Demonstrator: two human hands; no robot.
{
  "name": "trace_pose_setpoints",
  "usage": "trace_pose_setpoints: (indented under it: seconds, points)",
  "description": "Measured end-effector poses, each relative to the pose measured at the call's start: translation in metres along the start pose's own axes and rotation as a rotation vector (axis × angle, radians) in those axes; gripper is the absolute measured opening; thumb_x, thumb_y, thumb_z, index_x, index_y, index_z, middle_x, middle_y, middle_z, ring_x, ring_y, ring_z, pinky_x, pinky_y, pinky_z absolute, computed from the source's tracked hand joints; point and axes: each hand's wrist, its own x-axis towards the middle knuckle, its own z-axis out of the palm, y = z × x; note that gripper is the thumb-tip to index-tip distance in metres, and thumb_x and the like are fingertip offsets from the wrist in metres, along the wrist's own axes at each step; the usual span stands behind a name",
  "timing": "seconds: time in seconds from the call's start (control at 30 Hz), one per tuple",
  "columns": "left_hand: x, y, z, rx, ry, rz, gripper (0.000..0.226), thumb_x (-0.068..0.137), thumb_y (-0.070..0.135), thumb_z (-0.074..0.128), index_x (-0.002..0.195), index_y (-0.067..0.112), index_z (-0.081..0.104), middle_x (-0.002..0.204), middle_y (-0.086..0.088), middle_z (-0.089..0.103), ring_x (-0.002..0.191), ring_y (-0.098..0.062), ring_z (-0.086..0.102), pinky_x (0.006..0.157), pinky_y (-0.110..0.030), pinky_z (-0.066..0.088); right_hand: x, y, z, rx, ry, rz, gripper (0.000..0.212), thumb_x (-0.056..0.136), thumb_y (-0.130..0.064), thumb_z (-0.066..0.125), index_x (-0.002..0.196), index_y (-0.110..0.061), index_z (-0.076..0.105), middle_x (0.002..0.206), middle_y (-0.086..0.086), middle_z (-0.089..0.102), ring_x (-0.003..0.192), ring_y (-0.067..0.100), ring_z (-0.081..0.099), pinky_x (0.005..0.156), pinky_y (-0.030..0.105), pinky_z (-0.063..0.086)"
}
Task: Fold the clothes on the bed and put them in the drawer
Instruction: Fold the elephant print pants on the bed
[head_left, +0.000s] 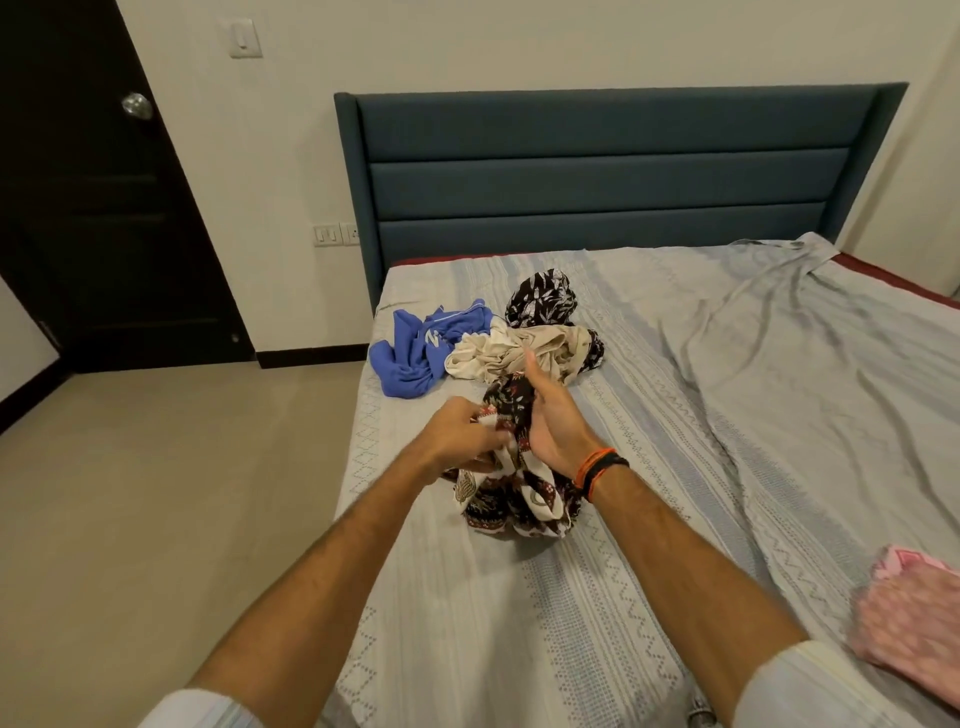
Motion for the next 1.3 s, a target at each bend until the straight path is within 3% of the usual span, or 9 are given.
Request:
trace_pose_setpoints:
  seconds: [0.17,0.33,0.43,0.63,0.8,0.97,1.07,1.17,1.3]
  points:
    - [0.004,0.02,-0.023,-0.523,0.171,0.058,0.017,0.101,0.006,0.05,0.105,0.007,0.066,0.087,-0.006,0.071,0.067,-0.014,0.067,0.062,-0.031,0.058,-0.015,0.013,-0.038,-0.605,-0.257,0.051,0.082,0.064,-0.045,0.089,0.133,-0.018,0.054,0.125,0.002,0.067,0.119,0.02,0.062,0.106,0.04,0.047]
    - [0.011,0.039,-0.037,-0.978,0.162,0.168,0.027,0.101,0.0,0.046,0.12,0.013,0.059,0.112,-0.009,0.07,0.1,-0.021,0.069,0.077,-0.031,0.059,-0.002,0.032,-0.052,-0.924,0.034,-0.018,0.042,0.079,-0.032,0.082,0.115,-0.014,0.068,0.108,0.002,0.074,0.101,0.022,0.069,0.095,0.049,0.054]
    - [0.013,0.025,-0.041,-0.6,0.156,0.169,0.063,0.088,0.001,0.066,0.144,0.015,0.042,0.131,-0.008,0.062,0.118,-0.022,0.062,0.103,-0.043,0.048,0.006,0.017,-0.036,-0.634,0.105,-0.098,0.023,0.093,-0.025,0.067,0.112,-0.012,0.07,0.107,0.005,0.075,0.103,0.029,0.07,0.091,0.047,0.057]
    - [0.012,-0.016,-0.025,0.124,0.092,0.129,0.104,0.05,0.029,0.098,0.138,0.017,0.045,0.13,0.001,0.057,0.118,-0.017,0.056,0.103,-0.037,0.047,0.023,-0.016,-0.002,-0.26,0.178,-0.119,0.02,0.1,-0.011,0.055,0.108,0.001,0.069,0.108,0.017,0.073,0.098,0.027,0.071,0.09,0.043,0.056]
    - [0.026,-0.037,-0.02,0.429,0.234,-0.024,0.045,0.081,0.04,0.077,0.113,0.013,0.061,0.106,-0.005,0.068,0.097,-0.024,0.063,0.086,-0.036,0.053,0.026,-0.032,0.004,-0.114,0.047,-0.089,0.032,0.094,-0.001,0.059,0.123,0.013,0.058,0.117,0.026,0.066,0.104,0.033,0.067,0.095,0.045,0.054]
    - [0.023,-0.016,-0.03,-0.315,0.419,-0.001,0.027,0.093,0.038,0.063,0.091,0.011,0.065,0.084,-0.007,0.067,0.082,-0.027,0.065,0.072,-0.034,0.052,0.017,-0.027,-0.013,-0.586,0.004,0.063,0.058,0.069,-0.039,0.086,0.117,-0.013,0.065,0.118,0.006,0.071,0.108,0.02,0.067,0.094,0.037,0.054]
    - [0.023,0.003,-0.032,-0.757,0.342,-0.011,0.01,0.101,0.016,0.055,0.101,0.016,0.065,0.095,-0.007,0.071,0.082,-0.021,0.068,0.059,-0.029,0.055,0.011,-0.017,-0.027,-0.687,-0.045,0.211,0.029,0.082,-0.026,0.079,0.105,-0.013,0.068,0.105,0.003,0.074,0.097,0.016,0.068,0.08,0.029,0.056]
    - [0.021,0.012,-0.034,-1.037,0.25,0.041,0.017,0.101,0.007,0.05,0.1,0.015,0.064,0.105,-0.01,0.07,0.093,-0.024,0.067,0.064,-0.035,0.061,0.01,-0.012,-0.038,-0.807,-0.025,0.242,0.01,0.086,-0.01,0.073,0.095,-0.006,0.07,0.096,0.011,0.071,0.087,0.02,0.066,0.085,0.04,0.058]
    - [0.025,-0.002,-0.034,-0.796,0.237,0.058,0.041,0.085,0.009,0.073,0.124,0.005,0.059,0.116,-0.011,0.069,0.104,-0.023,0.067,0.079,-0.036,0.058,0.007,-0.017,-0.038,-0.559,0.09,0.187,0.013,0.096,-0.023,0.063,0.09,-0.013,0.066,0.084,0.001,0.068,0.077,0.015,0.062,0.071,0.034,0.055]
